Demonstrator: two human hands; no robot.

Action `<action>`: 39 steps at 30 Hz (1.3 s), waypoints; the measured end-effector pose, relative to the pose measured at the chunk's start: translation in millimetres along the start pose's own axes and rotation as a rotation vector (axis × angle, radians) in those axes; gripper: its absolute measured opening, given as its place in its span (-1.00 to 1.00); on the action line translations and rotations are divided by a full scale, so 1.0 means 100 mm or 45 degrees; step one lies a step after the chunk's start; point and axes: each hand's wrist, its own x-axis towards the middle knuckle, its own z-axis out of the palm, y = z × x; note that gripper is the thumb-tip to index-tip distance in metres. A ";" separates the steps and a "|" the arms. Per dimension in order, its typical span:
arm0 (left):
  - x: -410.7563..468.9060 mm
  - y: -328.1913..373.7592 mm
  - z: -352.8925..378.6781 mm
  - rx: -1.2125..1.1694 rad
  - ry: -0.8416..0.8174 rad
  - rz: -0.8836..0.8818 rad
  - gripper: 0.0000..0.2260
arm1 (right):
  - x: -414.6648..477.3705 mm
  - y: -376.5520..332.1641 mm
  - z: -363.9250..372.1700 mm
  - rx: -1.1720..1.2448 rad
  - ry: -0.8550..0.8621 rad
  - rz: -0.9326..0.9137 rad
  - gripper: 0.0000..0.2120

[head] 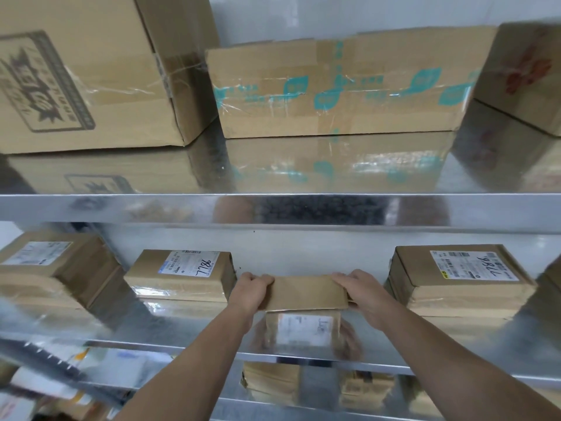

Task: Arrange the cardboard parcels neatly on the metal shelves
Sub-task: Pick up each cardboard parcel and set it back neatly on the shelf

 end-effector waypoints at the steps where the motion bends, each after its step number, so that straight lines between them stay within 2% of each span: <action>1: -0.02 0.02 -0.01 -0.073 -0.009 -0.022 -0.77 | 0.00 -0.01 -0.01 0.040 -0.008 0.021 -0.61; 3: -0.04 0.03 -0.03 -0.197 -0.025 -0.066 -0.70 | 0.01 -0.02 -0.03 0.092 -0.015 0.040 -0.57; 7: -0.04 0.01 0.00 -0.208 -0.040 -0.070 -0.65 | 0.00 -0.04 -0.05 0.104 0.022 -0.003 -0.62; 14: -0.05 -0.17 0.09 -0.194 -0.043 -0.002 -0.85 | 0.01 0.03 -0.04 -0.010 -0.014 -0.011 -0.81; 16: -0.06 -0.20 0.12 -0.203 -0.052 0.016 -0.81 | 0.03 0.08 -0.01 -0.012 -0.030 0.014 -0.81; 19: -0.12 -0.22 0.17 -0.286 -0.107 0.021 -0.78 | 0.05 0.15 0.01 0.018 -0.050 0.044 -0.79; 24: -0.12 -0.26 0.22 -0.099 -0.128 0.082 -0.67 | 0.07 0.32 0.04 -0.059 0.018 0.076 -0.63; 27: -0.10 -0.29 0.24 -0.054 -0.113 0.081 -0.66 | 0.09 0.35 0.05 -0.122 0.040 0.095 -0.63; 29: -0.09 -0.31 0.25 -0.069 -0.103 0.062 -0.68 | 0.09 0.30 0.06 -0.187 0.039 0.091 -0.61; 33: -0.02 -0.32 0.28 0.054 -0.047 0.056 -0.86 | 0.11 0.24 0.07 -0.297 0.067 0.114 -0.59; 39: 0.00 -0.30 0.32 0.079 -0.029 0.006 -0.84 | 0.13 0.22 0.10 -0.345 0.084 0.151 -0.51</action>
